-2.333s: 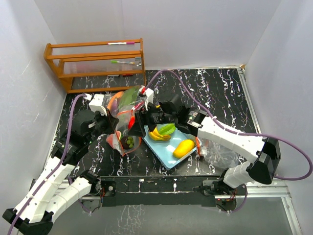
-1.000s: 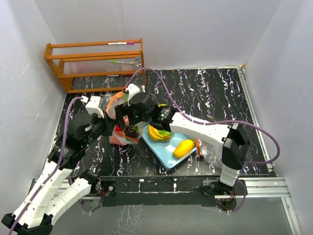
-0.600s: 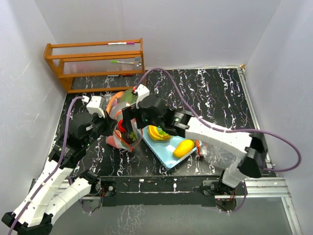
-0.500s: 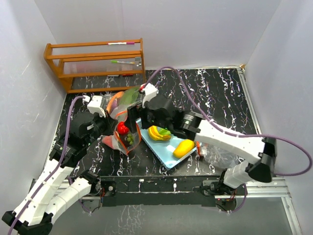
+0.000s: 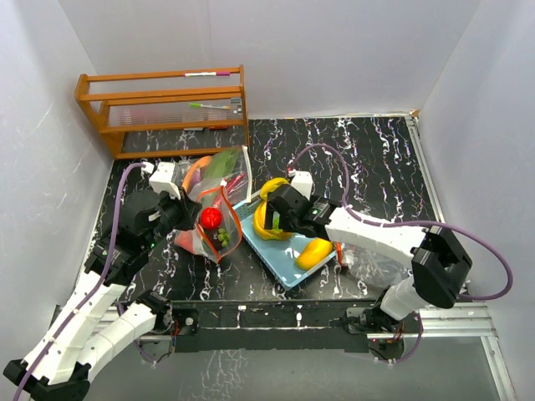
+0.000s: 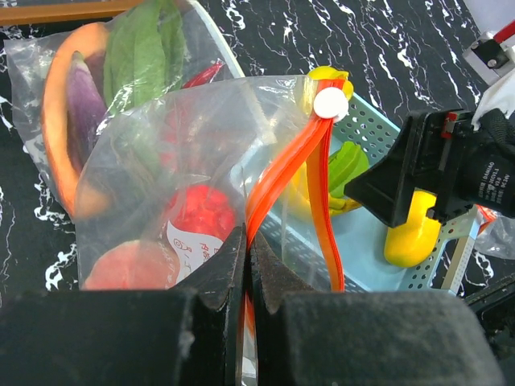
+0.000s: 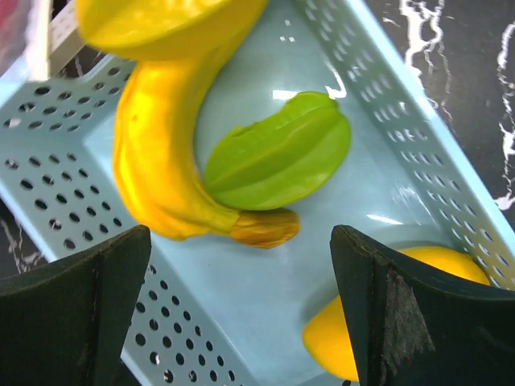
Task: Place the food in the zip-top bag and seal the zipper
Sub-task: Pick up the fake fruit from the bin.
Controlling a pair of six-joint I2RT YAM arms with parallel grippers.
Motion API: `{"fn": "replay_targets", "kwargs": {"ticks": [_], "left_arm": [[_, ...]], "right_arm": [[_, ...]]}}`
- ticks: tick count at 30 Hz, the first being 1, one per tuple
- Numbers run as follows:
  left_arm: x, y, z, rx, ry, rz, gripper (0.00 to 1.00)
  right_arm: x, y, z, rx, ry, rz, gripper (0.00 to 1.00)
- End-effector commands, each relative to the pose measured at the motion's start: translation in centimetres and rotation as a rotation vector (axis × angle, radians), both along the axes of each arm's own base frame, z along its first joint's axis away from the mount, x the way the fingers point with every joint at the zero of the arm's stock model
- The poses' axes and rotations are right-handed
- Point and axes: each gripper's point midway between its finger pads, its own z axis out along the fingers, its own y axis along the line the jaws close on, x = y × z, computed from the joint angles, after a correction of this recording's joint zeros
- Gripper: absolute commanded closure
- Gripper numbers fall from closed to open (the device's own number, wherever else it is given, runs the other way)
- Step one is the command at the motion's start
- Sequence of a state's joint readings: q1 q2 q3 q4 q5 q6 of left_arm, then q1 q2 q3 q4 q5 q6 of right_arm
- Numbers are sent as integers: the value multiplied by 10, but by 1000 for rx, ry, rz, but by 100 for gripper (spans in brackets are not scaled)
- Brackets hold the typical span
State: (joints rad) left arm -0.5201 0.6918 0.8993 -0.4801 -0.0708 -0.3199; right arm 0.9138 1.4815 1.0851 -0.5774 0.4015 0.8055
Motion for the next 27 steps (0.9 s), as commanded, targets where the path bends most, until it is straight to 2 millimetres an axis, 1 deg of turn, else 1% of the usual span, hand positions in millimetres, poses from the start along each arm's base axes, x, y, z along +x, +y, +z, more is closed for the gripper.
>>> {"fn": "replay_targets", "kwargs": {"ticks": [1,3,6,9,12,16,19,27], "left_arm": [[-2,2,20,-14,-53,-3,100],[-2,3,19,-12,-53,-1,100],[-2,4,18,-8,-52,1,100],[-2,3,15,-5,-47,-1,100],[-1,2,12,3,-37,-4,100],[1,1,10,11,-33,-8,100],[3,0,9,13,-32,-8,100],[3,-1,4,19,-13,-14,100]], "right_arm": [[30,-1,29,127,-125,-190,3],[36,-6,22,119,-124,-233,3],[42,-15,4,116,-98,-297,3],[43,-17,-12,161,-66,-336,8],[41,-17,-18,201,-52,-383,11],[40,-18,-24,229,-41,-424,12],[42,-16,-31,216,-36,-425,12],[37,-19,-64,191,18,-477,11]]}}
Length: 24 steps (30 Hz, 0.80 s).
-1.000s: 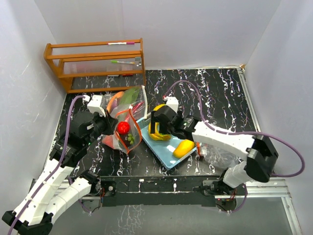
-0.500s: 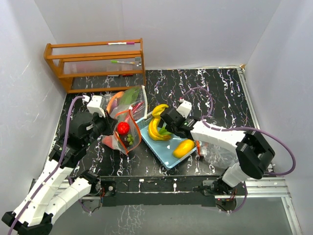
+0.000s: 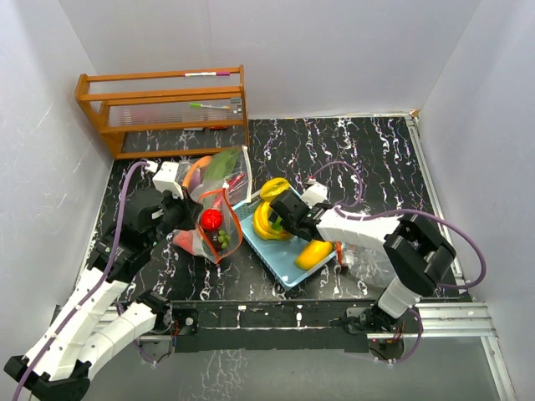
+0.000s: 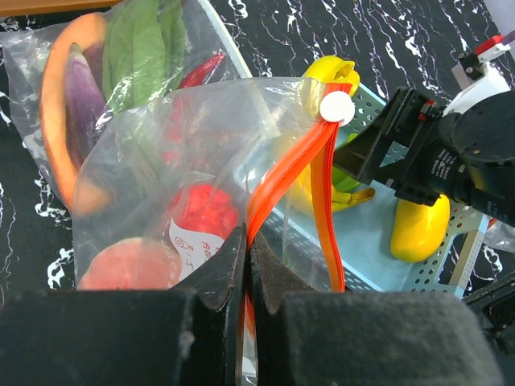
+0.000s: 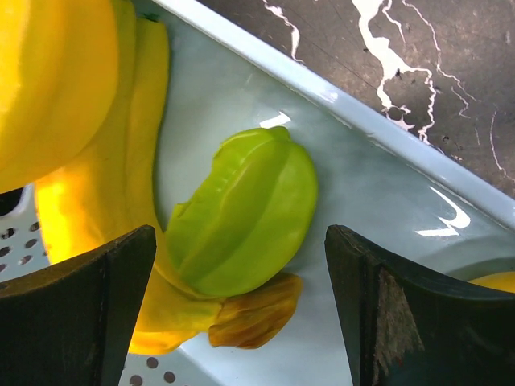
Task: Place the food in the zip-top bag and seal the zipper
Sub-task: Pick up the fake fruit from the bin.
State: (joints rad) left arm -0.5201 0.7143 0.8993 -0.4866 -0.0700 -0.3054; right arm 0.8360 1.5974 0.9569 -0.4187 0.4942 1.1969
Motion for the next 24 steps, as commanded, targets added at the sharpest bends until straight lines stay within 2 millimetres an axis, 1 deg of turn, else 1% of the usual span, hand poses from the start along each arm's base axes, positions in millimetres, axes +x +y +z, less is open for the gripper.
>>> {"fn": "replay_targets", "kwargs": {"ticks": [1,4,7,9,13,15,18,21,24], "left_arm": [[1,0,10,-5,-31,-7,100],[1,0,9,-2,-24,-4,100],[1,0,8,0,-21,-4,100],[0,0,8,2,-19,-5,100],[0,0,8,2,-20,-5,100],[1,0,9,1,-21,-4,100],[1,0,11,-2,-27,-5,100],[1,0,12,-3,-29,-4,100],[2,-1,10,-5,-26,-6,100]], "right_arm": [[7,2,-7,40,-25,-63,11],[9,5,-14,37,-22,-65,11],[10,-2,-19,9,-27,-100,11],[11,-9,-20,-10,-43,-117,18],[10,-18,-16,-28,-68,-127,41],[7,-22,-11,-40,-76,-120,47],[5,-26,3,-58,-97,-95,51],[2,-24,28,-63,-143,-28,54],[-4,-21,59,-55,-198,37,56]]}}
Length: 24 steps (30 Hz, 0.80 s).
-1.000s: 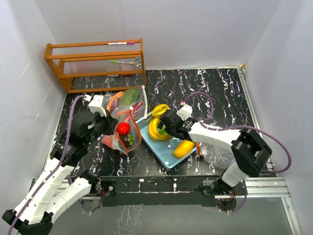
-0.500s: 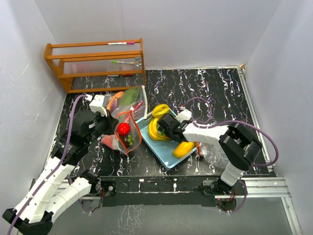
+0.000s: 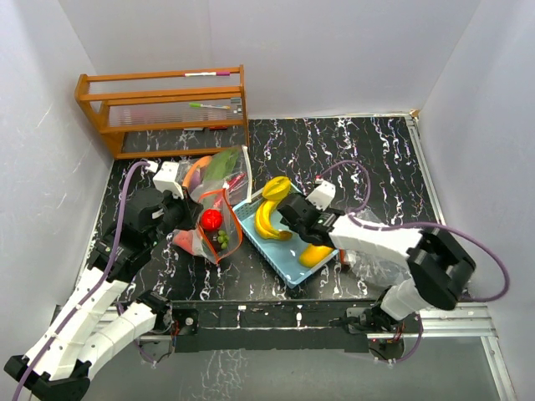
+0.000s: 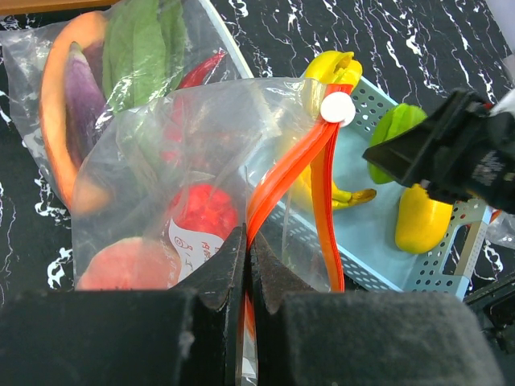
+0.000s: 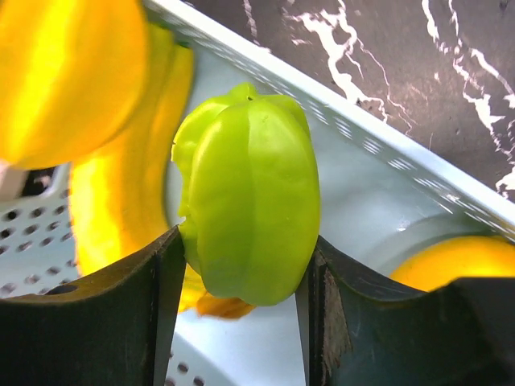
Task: Place the food in the zip-top bag and seal the zipper
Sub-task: Pick up the fake fruit from the bin.
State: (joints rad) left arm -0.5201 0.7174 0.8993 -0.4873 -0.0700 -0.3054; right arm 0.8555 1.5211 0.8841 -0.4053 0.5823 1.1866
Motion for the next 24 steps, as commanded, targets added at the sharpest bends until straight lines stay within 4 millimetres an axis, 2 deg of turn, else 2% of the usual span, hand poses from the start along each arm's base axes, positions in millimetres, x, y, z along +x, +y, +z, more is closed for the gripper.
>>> {"fn": "replay_targets", "kwargs": {"ticks": [1,4,7,11,13,16,20,22,24], "left_arm": [[1,-1,10,-8,-29,-7,100],[3,-2,9,-9,-27,-9,100],[4,-3,10,-6,-26,-9,100],[6,-5,10,-11,-25,-15,100],[6,-7,10,-16,-22,-19,100],[8,-10,7,-26,-18,-25,100],[7,-14,5,-30,-5,-41,100],[7,-15,5,-32,-5,-46,100],[6,-15,8,-38,-11,-50,100]], "right_arm": [[1,-1,63,-14,-152,87,57],[-3,6,99,7,-238,207,58],[-11,31,143,63,-386,457,59],[-41,65,207,216,-578,711,62],[-58,86,228,228,-631,838,63],[-89,128,247,220,-692,1004,63],[-123,176,272,302,-776,1161,63],[-125,188,276,322,-797,1169,63],[-118,194,270,300,-785,1150,63]]}}
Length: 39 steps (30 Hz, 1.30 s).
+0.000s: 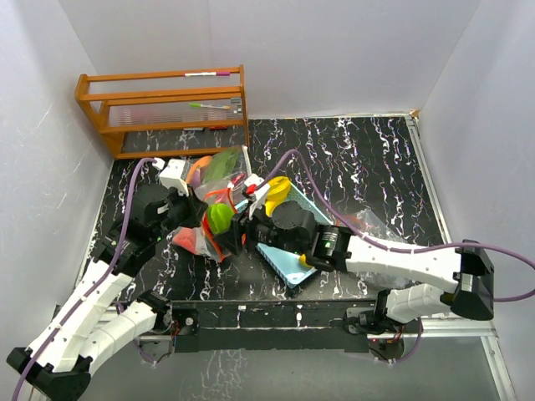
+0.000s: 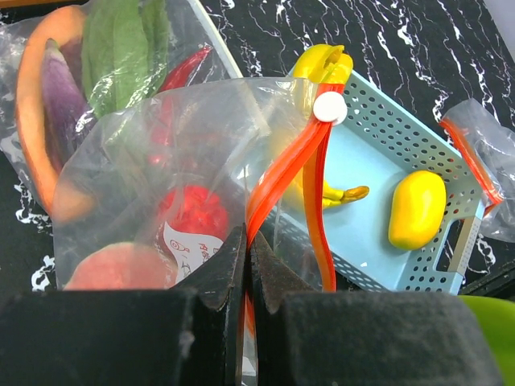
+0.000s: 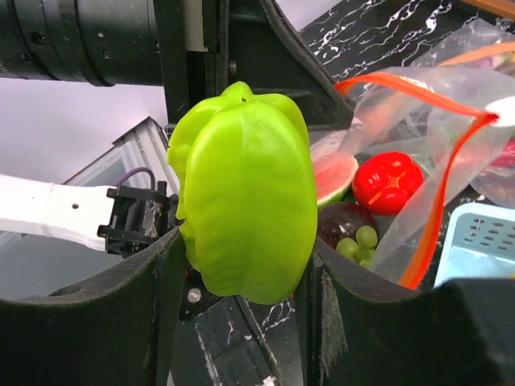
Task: Place the food in the zip-top bag and seal the zipper
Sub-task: Place the fake fruit in the zipper food storage bag.
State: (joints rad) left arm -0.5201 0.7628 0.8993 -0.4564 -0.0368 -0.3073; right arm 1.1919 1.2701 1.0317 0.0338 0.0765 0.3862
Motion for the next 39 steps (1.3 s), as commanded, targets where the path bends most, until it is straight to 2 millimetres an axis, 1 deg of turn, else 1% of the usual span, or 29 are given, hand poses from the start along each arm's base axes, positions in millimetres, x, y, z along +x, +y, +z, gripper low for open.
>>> {"fn": "replay_targets", "kwargs": {"ticks": [1,5,9,13,15,18,21,23,24,28,31,32,34,38,39], "left_arm": [[-1,-4,15,-33,-36,-21,100],[-5,-2,21,-37,-49,-21,100],[-8,1,24,-43,-57,-18,100],[-10,1,26,-49,-62,-22,100],[-11,0,27,-50,-62,-25,100],[-12,3,33,-53,-74,-18,100],[-13,6,38,-53,-93,-7,100],[-13,8,41,-50,-101,-4,100],[-13,8,41,-51,-101,-4,100],[-15,4,40,-67,-94,-21,100],[-17,5,36,-62,-83,-19,100],[-17,5,35,-60,-82,-17,100],[-16,8,33,-53,-84,-6,100],[-13,12,30,-36,-85,19,100],[-13,12,31,-37,-87,19,100]], "right_arm": [[13,18,46,111,-111,-14,63],[29,19,25,71,-99,-97,63],[37,21,6,47,-78,-136,63],[42,30,-11,27,-62,-148,63],[49,35,-20,9,-51,-171,62],[56,40,-30,-20,-29,-185,62],[60,47,-36,-41,-10,-189,62],[65,49,-38,-49,-3,-211,61],[68,49,-38,-48,-4,-224,59],[78,56,-28,-50,-35,-247,35],[79,60,-23,-74,-39,-238,17],[78,60,-20,-75,-37,-230,15],[73,56,-17,-73,-23,-222,14],[62,35,-8,-57,2,-233,14],[59,27,-2,-45,5,-241,14]]}}
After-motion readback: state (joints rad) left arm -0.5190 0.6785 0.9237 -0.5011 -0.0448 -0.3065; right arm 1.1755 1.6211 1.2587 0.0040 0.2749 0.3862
